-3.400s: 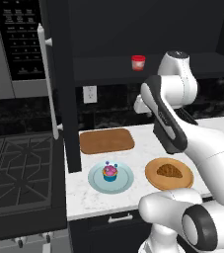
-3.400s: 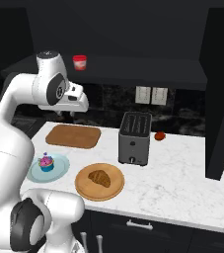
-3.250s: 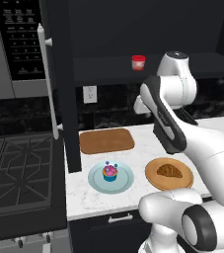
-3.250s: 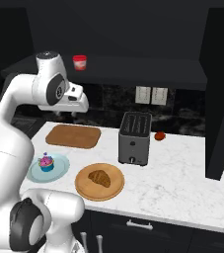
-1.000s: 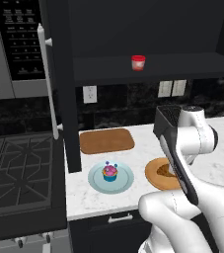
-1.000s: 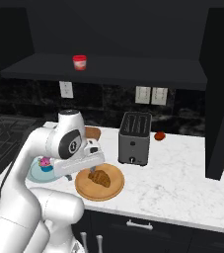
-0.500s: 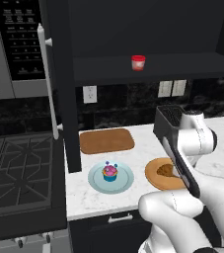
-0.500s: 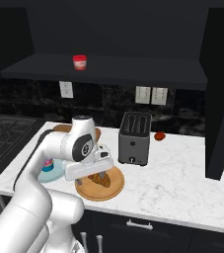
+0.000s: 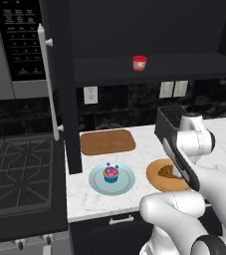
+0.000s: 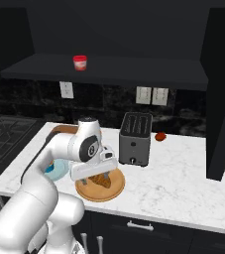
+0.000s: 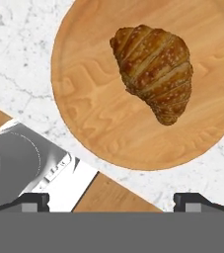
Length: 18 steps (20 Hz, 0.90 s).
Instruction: From the different types of pastries on the counter, select a croissant and place it on the cutting board. Then retrieve a jar of jam from the cabinet and place it alongside the croissant on the cutting board.
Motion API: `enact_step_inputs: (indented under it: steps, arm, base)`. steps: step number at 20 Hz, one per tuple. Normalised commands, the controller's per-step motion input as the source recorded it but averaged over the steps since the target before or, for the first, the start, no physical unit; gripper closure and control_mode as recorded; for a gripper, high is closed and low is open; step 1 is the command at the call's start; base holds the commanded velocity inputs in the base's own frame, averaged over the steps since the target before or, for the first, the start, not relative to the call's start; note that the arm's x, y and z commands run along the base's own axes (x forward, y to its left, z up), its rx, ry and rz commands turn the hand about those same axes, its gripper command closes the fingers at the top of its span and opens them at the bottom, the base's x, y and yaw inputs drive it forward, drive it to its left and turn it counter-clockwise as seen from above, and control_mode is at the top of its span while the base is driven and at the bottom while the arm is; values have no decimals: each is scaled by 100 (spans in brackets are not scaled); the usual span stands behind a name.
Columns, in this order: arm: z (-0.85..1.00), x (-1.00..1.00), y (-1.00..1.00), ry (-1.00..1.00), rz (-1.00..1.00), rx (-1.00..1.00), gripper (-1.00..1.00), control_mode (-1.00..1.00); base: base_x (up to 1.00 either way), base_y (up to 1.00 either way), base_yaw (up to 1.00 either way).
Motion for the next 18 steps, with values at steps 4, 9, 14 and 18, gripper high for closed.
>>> enact_step_inputs:
  steps: [4,9,14,18]
  arm:
    - [-16,27,0,0,0,0,-100,-100]
    - [-17,25,0,0,0,0,-100,-100]
    - [-20,32,-1,0,0,0,-100,-100]
    - [-21,25,-6,0,0,0,-100,-100]
  base:
    - [0,0,0]
    - [0,0,0]
    - [0,0,0]
    - [0,0,0]
